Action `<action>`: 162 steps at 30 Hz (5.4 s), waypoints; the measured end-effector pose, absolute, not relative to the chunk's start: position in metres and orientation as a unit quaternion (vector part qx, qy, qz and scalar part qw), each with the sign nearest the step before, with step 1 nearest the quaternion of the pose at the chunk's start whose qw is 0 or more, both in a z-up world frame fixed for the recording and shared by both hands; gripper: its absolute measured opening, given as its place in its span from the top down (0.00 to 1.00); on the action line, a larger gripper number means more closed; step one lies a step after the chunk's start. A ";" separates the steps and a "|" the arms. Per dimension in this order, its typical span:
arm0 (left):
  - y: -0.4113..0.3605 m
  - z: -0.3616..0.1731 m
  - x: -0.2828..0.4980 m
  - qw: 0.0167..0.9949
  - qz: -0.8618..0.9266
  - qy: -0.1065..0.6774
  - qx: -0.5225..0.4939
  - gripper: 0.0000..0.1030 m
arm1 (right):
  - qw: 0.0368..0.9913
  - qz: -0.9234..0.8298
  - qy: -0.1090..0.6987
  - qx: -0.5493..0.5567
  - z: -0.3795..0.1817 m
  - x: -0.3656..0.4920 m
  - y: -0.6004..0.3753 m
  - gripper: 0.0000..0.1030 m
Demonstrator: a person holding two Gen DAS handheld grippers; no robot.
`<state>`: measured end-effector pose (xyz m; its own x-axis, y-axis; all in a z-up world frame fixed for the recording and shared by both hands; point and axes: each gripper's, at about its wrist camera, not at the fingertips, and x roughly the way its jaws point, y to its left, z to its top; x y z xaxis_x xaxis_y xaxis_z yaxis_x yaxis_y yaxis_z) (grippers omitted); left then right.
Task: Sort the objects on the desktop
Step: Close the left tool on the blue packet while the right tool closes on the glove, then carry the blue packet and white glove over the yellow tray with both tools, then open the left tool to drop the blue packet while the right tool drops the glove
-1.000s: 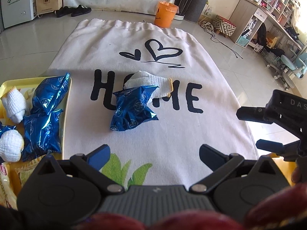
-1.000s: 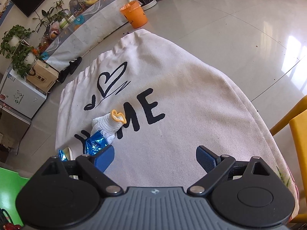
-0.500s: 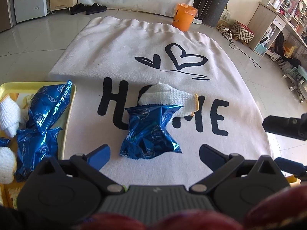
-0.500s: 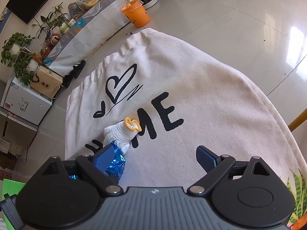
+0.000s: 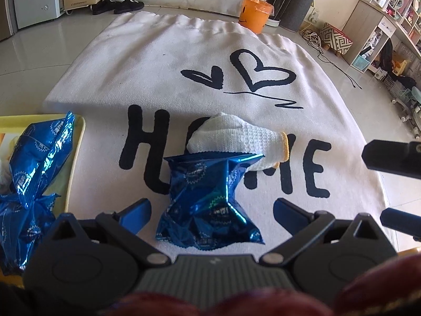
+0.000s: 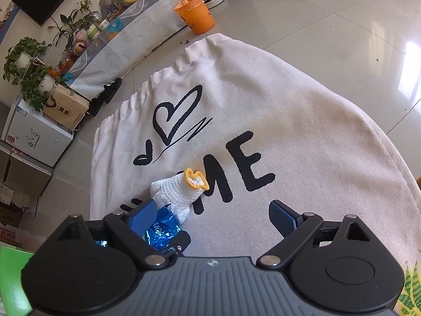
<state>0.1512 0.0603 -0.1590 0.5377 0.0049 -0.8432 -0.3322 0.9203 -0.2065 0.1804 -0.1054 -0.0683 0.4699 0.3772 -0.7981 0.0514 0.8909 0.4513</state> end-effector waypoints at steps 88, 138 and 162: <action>0.071 -0.172 0.098 0.847 0.110 0.511 -0.097 0.38 | 0.842 0.176 0.499 0.108 -0.123 0.214 -0.032 0.48; 0.116 -0.098 -0.086 0.862 0.217 0.421 -0.180 0.38 | 0.825 0.268 0.476 0.141 -0.078 -0.016 -0.060 0.48; 0.241 -0.121 -0.091 0.778 0.400 0.369 -0.314 0.38 | 0.793 0.396 0.446 0.122 -0.078 -0.003 0.057 0.48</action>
<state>-0.0908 0.2412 -0.1207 0.4085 0.3906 -0.8250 -0.8536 0.4836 -0.1937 -0.0029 0.0575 -0.0782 0.2886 0.7370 -0.6113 -0.5192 0.6568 0.5468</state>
